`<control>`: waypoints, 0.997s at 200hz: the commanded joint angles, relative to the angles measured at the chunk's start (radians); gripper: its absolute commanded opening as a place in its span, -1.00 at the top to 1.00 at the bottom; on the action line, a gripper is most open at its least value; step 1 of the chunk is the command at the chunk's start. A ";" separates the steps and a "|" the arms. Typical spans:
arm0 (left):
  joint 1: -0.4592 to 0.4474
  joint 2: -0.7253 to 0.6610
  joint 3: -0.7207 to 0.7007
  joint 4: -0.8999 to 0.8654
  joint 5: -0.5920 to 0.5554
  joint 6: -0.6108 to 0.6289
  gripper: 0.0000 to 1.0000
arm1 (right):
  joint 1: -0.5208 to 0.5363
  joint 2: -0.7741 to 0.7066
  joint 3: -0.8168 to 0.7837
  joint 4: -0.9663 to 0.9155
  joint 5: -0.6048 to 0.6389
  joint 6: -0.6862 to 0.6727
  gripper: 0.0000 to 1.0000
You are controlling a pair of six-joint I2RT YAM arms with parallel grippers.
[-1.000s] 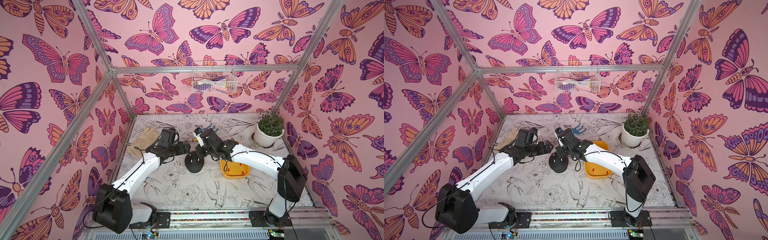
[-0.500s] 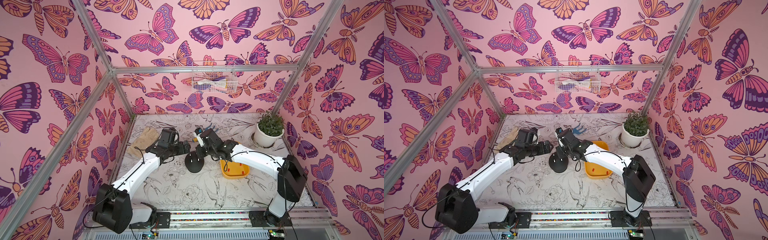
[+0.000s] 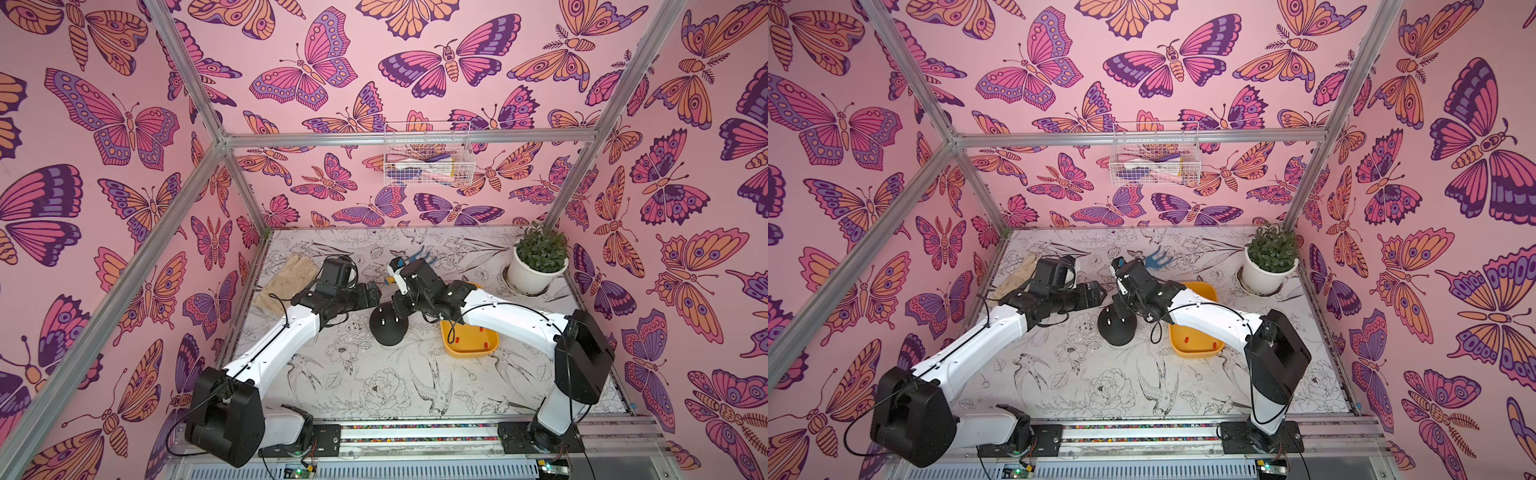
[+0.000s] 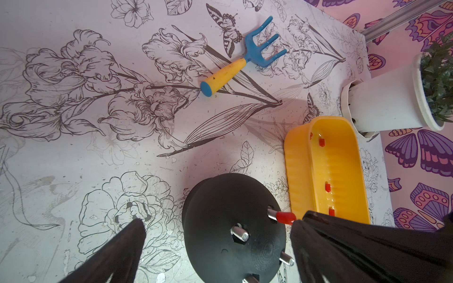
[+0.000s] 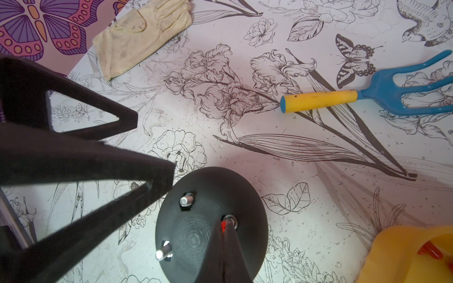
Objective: Cover the protruding screws with screw protection sleeves
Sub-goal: Attach the screw protection sleeve to the screw.
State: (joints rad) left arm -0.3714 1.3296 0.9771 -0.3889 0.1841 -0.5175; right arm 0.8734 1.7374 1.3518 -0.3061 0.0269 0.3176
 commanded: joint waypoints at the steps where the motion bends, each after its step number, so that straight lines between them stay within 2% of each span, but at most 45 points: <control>1: 0.008 -0.004 -0.012 0.019 0.008 -0.003 -0.89 | 0.007 0.014 -0.006 -0.005 -0.012 0.015 1.00; 199: 0.009 0.000 -0.012 0.019 0.008 -0.003 -0.90 | 0.007 0.024 -0.010 -0.004 -0.015 0.021 1.00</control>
State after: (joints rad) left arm -0.3714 1.3296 0.9771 -0.3859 0.1844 -0.5175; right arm 0.8734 1.7416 1.3491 -0.3058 0.0212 0.3294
